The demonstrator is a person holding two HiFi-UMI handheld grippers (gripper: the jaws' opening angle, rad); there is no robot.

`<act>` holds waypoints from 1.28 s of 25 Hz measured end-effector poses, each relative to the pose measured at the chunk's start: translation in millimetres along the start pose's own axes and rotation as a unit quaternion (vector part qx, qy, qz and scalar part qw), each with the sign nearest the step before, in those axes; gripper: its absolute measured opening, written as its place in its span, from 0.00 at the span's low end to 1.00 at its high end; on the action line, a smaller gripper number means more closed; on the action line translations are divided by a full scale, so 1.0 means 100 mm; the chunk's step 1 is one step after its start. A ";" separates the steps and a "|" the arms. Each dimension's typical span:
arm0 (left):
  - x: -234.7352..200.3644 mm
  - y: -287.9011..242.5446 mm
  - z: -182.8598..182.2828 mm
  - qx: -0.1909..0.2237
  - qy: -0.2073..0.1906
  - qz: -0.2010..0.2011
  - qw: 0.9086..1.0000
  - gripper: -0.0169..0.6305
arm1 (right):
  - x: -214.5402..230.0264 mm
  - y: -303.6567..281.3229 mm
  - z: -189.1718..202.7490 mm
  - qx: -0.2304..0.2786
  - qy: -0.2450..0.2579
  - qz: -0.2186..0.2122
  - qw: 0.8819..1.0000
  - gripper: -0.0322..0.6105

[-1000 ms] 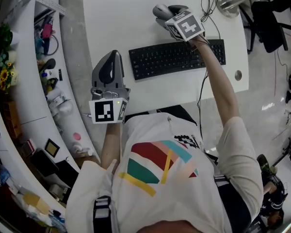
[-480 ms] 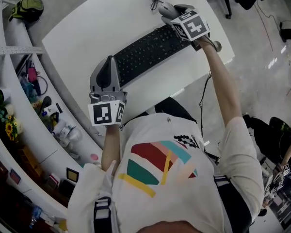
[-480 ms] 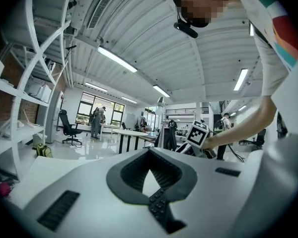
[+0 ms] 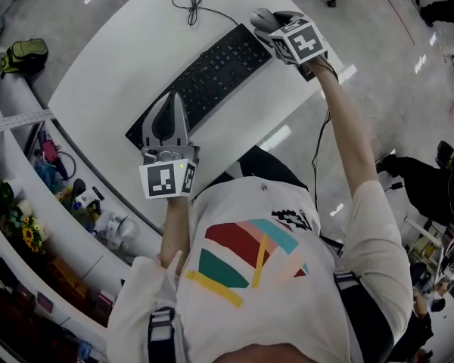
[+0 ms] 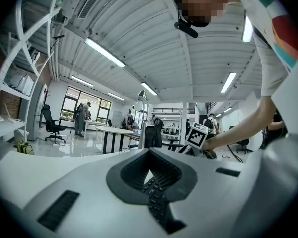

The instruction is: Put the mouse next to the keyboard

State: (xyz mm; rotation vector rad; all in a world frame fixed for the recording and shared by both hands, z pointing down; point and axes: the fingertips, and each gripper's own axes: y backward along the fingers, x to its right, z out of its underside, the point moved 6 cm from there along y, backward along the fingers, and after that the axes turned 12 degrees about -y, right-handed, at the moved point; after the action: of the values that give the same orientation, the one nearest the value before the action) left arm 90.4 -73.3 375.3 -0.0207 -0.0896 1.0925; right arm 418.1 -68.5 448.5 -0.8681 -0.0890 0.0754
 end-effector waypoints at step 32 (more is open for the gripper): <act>0.10 -0.09 -0.03 -0.025 -0.021 -0.012 0.999 0.09 | 0.36 -0.16 0.20 0.010 0.004 0.013 1.000 0.52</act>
State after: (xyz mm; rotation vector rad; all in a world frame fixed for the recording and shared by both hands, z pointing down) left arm 103.0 -68.7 373.8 -0.0404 -0.1548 1.0662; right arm 452.5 -60.2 475.1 -0.8496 -0.0694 0.0972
